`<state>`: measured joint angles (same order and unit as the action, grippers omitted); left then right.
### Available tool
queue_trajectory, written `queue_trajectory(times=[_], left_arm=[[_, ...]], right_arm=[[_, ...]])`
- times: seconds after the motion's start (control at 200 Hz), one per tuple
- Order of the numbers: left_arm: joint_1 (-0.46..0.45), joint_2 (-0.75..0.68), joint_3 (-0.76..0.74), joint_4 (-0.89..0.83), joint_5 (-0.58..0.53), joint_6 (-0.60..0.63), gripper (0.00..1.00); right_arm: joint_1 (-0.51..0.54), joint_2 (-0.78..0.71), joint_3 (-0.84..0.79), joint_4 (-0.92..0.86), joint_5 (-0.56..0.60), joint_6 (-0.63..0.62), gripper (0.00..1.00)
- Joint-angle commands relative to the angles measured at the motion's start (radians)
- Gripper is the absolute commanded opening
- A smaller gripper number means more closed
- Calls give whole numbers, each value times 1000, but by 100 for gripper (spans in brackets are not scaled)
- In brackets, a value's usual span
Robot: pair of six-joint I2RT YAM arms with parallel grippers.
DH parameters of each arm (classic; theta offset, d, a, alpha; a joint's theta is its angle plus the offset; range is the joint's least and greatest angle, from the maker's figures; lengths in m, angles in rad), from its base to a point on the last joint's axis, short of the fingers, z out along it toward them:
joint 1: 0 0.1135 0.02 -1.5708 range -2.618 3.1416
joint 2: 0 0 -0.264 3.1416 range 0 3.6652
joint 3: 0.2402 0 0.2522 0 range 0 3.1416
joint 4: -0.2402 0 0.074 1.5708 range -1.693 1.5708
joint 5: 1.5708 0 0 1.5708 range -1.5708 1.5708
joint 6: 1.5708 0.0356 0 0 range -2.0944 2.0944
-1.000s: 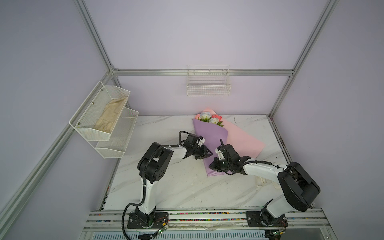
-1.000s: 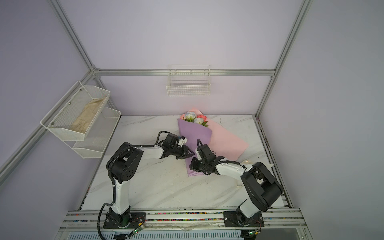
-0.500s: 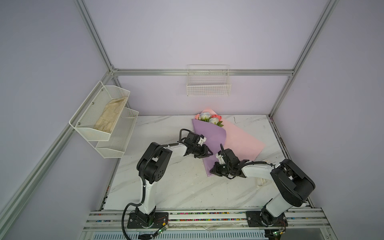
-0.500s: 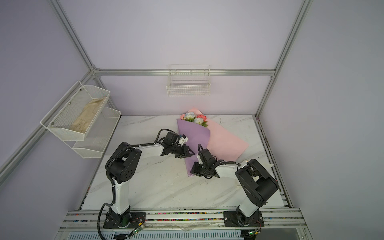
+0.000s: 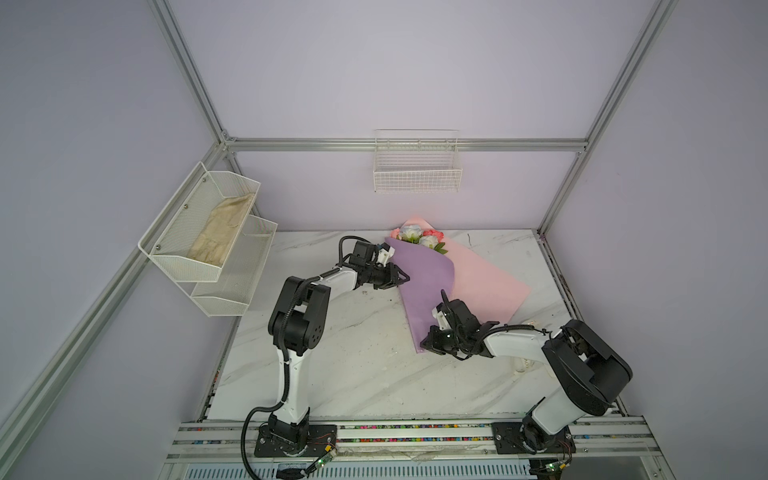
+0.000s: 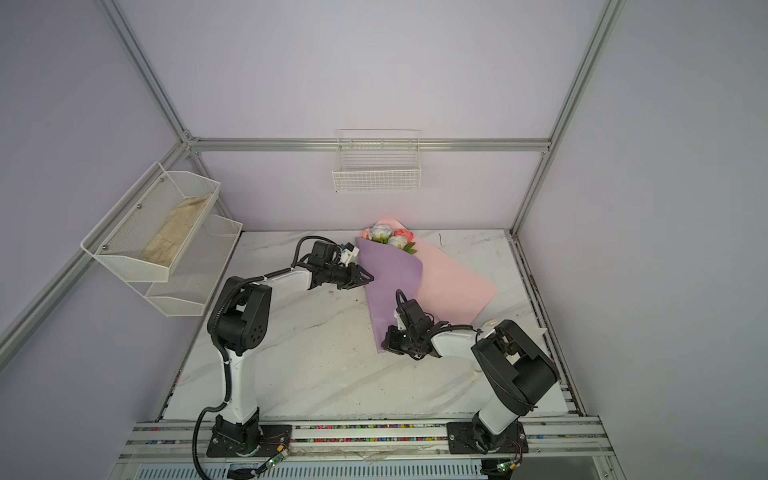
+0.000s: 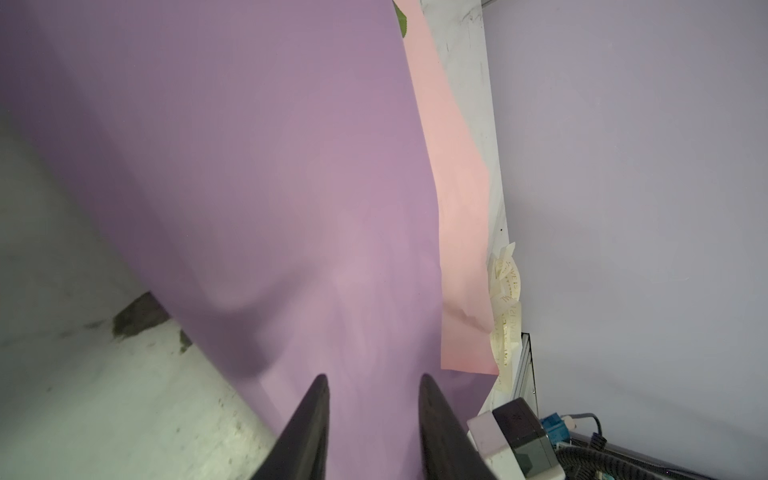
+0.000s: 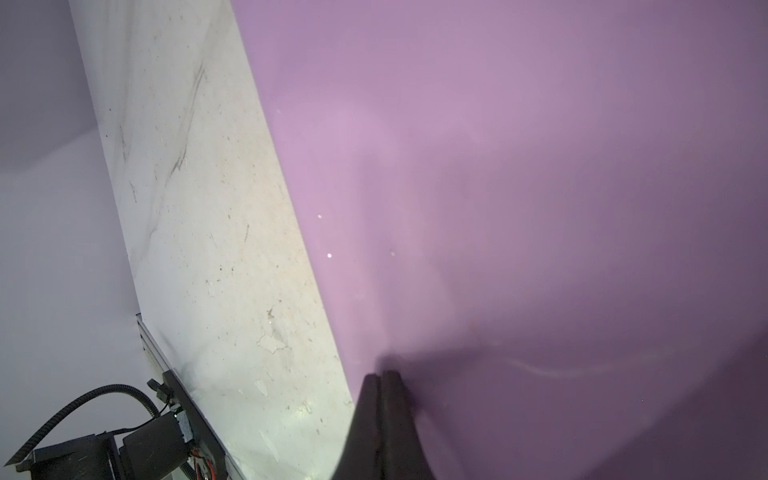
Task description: Tie the bouquet of fake flowers
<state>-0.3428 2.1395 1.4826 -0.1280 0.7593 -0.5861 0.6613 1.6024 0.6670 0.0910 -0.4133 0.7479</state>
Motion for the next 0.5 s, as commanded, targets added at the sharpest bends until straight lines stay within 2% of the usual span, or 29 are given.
queue_trajectory(times=[0.0,0.25,0.495], left_arm=[[-1,49,93,4,40,34,35],[30,148,143,18,36,70,35],[83,238,280,-12,58,97,35]], right_arm=[[-1,-1,-26,-110,50,14,0],[0,-2,-23,-139,52,17,0],[0,-18,-17,-158,51,18,0]])
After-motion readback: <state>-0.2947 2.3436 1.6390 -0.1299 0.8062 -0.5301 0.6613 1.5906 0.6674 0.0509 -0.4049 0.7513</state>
